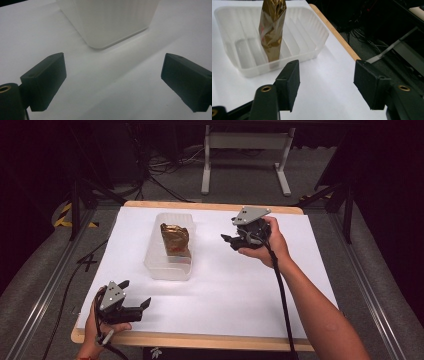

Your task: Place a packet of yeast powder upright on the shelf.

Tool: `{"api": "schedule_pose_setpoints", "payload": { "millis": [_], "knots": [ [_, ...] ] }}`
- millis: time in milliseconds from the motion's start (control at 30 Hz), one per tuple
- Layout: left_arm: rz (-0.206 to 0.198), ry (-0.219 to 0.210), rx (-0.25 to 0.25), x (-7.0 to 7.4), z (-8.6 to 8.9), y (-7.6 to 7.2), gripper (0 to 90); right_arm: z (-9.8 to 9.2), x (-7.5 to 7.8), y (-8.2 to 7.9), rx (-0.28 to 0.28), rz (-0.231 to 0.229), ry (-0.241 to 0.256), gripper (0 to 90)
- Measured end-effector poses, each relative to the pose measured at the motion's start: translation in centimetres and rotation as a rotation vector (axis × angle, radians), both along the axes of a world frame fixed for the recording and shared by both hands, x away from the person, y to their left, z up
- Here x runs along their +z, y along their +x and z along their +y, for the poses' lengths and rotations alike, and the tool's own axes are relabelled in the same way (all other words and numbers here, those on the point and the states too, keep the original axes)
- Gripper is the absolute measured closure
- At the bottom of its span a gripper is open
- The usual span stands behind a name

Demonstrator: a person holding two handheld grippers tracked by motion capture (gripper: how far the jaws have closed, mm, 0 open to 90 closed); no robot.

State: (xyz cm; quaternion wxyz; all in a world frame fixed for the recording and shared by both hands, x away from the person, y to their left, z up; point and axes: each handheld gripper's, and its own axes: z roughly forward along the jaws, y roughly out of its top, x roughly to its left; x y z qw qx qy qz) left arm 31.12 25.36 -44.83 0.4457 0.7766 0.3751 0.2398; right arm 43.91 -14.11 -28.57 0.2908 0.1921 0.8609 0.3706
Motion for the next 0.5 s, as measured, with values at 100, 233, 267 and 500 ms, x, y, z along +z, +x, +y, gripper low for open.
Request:
{"api": "schedule_pose_setpoints", "payload": {
  "millis": [100,233,267,500],
  "knots": [
    [-0.003,0.009,-0.003,0.0,-0.1,0.0,6.8,-0.4,0.0,-0.5,-0.010,-0.024,-0.035,35.7],
    [-0.005,0.014,-0.007,0.0,-0.2,0.0,6.9,-1.2,-0.4,-1.5,-0.013,-0.019,-0.051,32.8],
    [-0.003,0.016,-0.005,0.0,-0.3,0.0,6.9,-1.3,-0.5,-1.6,-0.005,-0.017,-0.056,32.0],
    [0.001,0.023,-0.006,0.0,-0.4,0.0,6.9,-2.8,-1.4,-2.6,-0.031,-0.012,-0.090,26.9]
  ]
}}
